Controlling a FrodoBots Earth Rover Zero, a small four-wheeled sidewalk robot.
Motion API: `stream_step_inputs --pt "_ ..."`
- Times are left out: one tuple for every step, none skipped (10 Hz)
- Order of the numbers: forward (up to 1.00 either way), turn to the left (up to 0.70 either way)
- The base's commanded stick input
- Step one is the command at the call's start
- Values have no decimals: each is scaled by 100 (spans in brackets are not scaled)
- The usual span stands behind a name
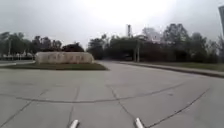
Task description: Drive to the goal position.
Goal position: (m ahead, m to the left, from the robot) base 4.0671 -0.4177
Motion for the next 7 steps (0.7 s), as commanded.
stream_step_inputs --pt "100 -25" --pt "100 -9" --pt "100 0" --pt "100 0" --pt "100 0" --pt "100 0" --pt "100 0"
